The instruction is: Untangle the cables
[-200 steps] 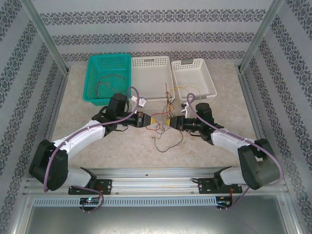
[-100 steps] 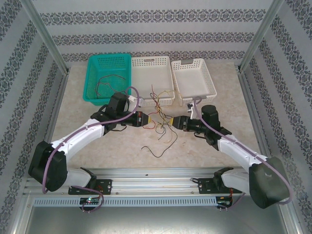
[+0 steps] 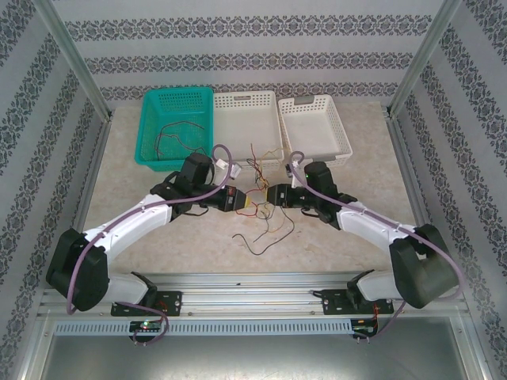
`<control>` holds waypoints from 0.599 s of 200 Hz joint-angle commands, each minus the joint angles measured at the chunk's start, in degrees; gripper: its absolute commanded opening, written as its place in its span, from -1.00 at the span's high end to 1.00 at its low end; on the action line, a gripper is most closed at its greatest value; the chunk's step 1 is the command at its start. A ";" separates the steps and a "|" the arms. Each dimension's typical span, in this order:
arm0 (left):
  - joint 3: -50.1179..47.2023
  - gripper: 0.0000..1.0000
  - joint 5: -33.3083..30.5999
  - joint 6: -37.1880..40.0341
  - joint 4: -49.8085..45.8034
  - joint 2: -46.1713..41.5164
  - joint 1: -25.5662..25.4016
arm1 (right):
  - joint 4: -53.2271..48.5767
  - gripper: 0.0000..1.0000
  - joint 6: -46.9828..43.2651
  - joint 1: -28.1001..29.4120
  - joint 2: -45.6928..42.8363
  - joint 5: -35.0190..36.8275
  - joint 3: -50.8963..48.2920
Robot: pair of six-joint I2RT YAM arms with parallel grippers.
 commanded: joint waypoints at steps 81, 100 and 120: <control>2.97 1.00 -0.04 4.33 -3.52 -0.37 -2.02 | -1.19 0.05 -8.80 2.13 -8.32 20.77 -1.80; 2.82 1.00 -0.04 4.42 -3.45 -0.39 -2.09 | -1.63 0.08 -9.08 2.22 -6.64 17.78 -0.98; 2.86 1.00 -0.17 4.63 -3.64 -0.46 -2.05 | -1.34 0.12 -8.48 2.35 -5.31 16.50 -1.36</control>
